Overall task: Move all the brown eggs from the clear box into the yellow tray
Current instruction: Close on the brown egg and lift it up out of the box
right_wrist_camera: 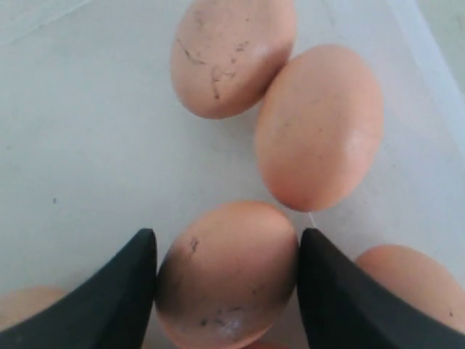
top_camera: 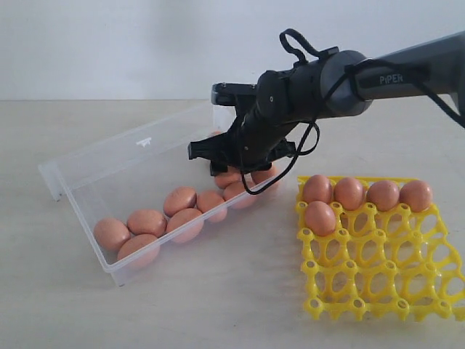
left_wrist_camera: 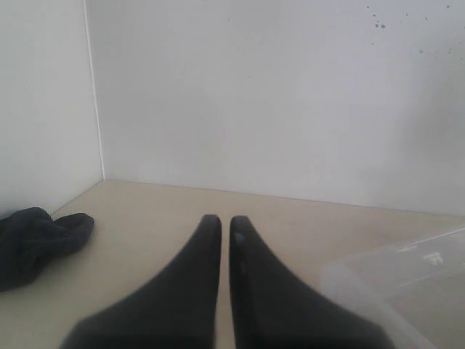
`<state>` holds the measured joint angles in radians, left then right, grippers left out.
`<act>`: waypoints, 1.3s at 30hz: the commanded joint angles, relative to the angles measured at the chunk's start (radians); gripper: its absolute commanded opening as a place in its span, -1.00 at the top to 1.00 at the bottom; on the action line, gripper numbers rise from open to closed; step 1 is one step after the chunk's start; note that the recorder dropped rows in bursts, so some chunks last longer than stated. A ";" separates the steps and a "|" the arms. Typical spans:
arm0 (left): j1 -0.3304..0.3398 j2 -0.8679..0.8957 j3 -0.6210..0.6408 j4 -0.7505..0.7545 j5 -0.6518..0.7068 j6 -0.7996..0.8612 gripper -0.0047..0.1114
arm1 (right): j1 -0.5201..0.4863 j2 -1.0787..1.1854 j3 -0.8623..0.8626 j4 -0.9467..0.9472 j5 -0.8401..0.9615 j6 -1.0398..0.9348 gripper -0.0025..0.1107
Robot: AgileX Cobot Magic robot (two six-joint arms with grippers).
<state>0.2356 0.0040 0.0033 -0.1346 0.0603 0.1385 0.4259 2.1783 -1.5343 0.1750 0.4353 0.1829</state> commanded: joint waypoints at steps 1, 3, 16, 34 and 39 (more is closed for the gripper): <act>-0.001 -0.004 -0.003 0.000 -0.008 0.002 0.85 | -0.007 -0.037 -0.001 -0.001 -0.022 -0.143 0.96; -0.001 -0.004 -0.003 0.000 -0.008 0.002 0.85 | -0.007 -0.049 -0.001 -0.001 -0.039 -0.197 0.96; -0.001 -0.004 -0.003 0.000 -0.008 0.002 0.85 | 0.050 -0.157 -0.001 -0.001 -0.110 -0.552 0.96; -0.001 -0.004 -0.003 0.000 -0.008 0.002 0.85 | 0.119 -0.542 0.326 -0.065 -0.290 -0.718 0.96; -0.001 -0.004 -0.003 0.000 -0.008 0.002 0.85 | -0.018 -0.670 0.446 -0.067 -0.403 -0.711 0.96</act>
<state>0.2356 0.0040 0.0033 -0.1346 0.0603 0.1385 0.4862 1.5656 -1.1358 0.1184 0.0952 -0.5255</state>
